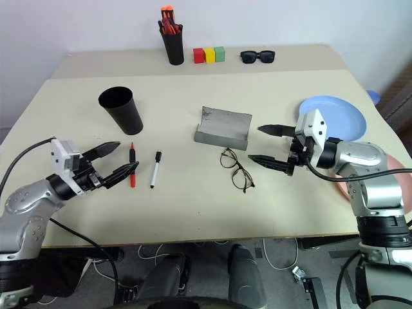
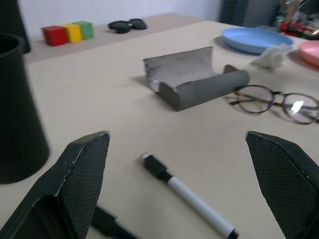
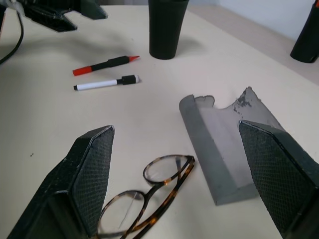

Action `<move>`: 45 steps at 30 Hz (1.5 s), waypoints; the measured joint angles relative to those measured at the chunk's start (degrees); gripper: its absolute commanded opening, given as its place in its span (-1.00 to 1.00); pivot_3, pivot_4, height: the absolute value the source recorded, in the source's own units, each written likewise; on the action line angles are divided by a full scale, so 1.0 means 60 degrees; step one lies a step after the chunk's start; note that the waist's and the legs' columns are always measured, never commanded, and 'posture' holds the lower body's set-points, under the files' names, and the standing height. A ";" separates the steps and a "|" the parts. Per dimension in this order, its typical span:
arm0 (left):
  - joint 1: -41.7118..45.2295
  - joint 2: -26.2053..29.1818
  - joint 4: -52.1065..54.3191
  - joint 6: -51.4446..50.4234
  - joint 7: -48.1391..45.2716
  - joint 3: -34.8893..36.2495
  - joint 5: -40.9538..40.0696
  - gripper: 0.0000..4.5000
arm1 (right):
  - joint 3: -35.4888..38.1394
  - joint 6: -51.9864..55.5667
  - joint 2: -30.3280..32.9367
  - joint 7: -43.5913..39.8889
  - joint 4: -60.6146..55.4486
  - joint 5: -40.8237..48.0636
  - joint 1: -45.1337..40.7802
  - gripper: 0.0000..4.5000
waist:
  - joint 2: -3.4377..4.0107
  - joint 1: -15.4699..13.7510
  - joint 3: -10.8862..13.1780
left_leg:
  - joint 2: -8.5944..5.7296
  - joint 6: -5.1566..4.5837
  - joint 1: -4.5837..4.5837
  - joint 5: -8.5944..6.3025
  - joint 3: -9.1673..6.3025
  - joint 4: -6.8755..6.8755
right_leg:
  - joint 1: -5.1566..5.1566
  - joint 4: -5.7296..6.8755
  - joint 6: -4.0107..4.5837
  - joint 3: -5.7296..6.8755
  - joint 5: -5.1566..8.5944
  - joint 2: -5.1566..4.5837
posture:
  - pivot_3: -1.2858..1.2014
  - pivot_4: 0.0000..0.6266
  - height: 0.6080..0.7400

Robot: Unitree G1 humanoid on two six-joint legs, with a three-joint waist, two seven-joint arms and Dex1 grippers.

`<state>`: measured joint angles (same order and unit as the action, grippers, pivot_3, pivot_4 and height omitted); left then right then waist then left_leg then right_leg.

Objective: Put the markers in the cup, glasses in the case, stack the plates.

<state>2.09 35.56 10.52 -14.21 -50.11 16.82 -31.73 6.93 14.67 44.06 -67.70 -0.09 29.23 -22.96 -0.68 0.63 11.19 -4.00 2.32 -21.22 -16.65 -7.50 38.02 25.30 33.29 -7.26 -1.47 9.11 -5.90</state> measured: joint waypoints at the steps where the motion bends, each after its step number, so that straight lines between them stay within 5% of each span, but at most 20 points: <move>1: 0.0000 0.0003 -0.0061 0.0006 0.0039 0.0051 0.0003 1.00 | -0.0023 -0.0001 -0.0100 0.0054 0.0057 -0.0045 -0.0071 0.80 | 0.0000 0.0001 0.0000 | 0.0000 0.0000 0.0001 0.0000 0.0001 0.0000 | 0.0000 0.0001 0.0000 0.0000 0.0000 0.0000 | 0.03 -0.52 1.00; 12: -0.0359 0.0675 -0.0200 -0.1922 0.0792 0.1078 -0.0669 1.00 | -0.0620 0.0274 -0.1194 0.1117 -0.1406 -0.0135 0.0030 0.80 | 0.0001 0.0023 0.0001 | 0.0000 0.0000 -0.0004 -0.0001 -0.0004 -0.0001 | 0.0010 0.0004 -0.0001 0.0000 0.0000 0.0000 | 0.03 -0.52 1.00; 18: -0.0640 0.0870 0.0615 -0.3511 0.2773 0.1313 -0.0258 1.00 | -0.0640 0.0341 -0.1471 0.1535 -0.1976 -0.0132 0.0346 0.80 | -0.0001 0.0006 -0.0001 | 0.0001 0.0001 0.0002 0.0000 -0.0010 0.0000 | 0.0003 0.0011 -0.0001 0.0001 0.0000 0.0001 | 0.03 -0.52 1.00; 24: 0.0549 0.0818 0.1777 -0.6300 0.5466 0.1417 -0.0131 1.00 | -0.0942 0.0300 -0.1935 0.1812 -0.2187 -0.0149 0.0497 0.80 | -0.0002 0.0004 -0.0001 | -0.0003 0.0003 0.0004 0.0001 -0.0014 0.0000 | 0.0005 0.0019 -0.0002 0.0002 0.0000 0.0002 | 0.03 -0.52 1.00; 34: 0.3670 -0.1916 0.1667 -0.9208 0.8221 0.1208 -0.0412 1.00 | -0.1136 0.0248 -0.2264 0.2225 -0.2370 -0.0160 0.0769 0.80 | -0.0012 0.0001 -0.0006 | -0.0006 0.0017 0.0004 0.0008 -0.0020 0.0001 | 0.0003 0.0020 -0.0002 0.0002 -0.0002 0.0002 | 0.03 -0.52 1.00; 45: 0.4003 -0.2701 0.1702 -1.0272 0.9368 0.0932 0.0427 1.00 | -0.1166 0.0182 -0.2282 0.2413 -0.2393 -0.0312 0.1038 0.80 | -0.0014 -0.0021 -0.0007 | -0.0008 0.0023 0.0007 0.0010 -0.0019 -0.0006 | 0.0001 0.0018 -0.0002 0.0001 -0.0002 0.0003 | 0.03 -0.52 1.00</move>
<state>26.11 19.35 20.73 -75.84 6.09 22.41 -29.17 -0.06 15.77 30.37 -53.22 -14.45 27.36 -16.74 -0.77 0.50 11.14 -4.04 2.46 -21.18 -16.59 -7.61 37.99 25.30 33.40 -7.27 -1.46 9.10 -5.88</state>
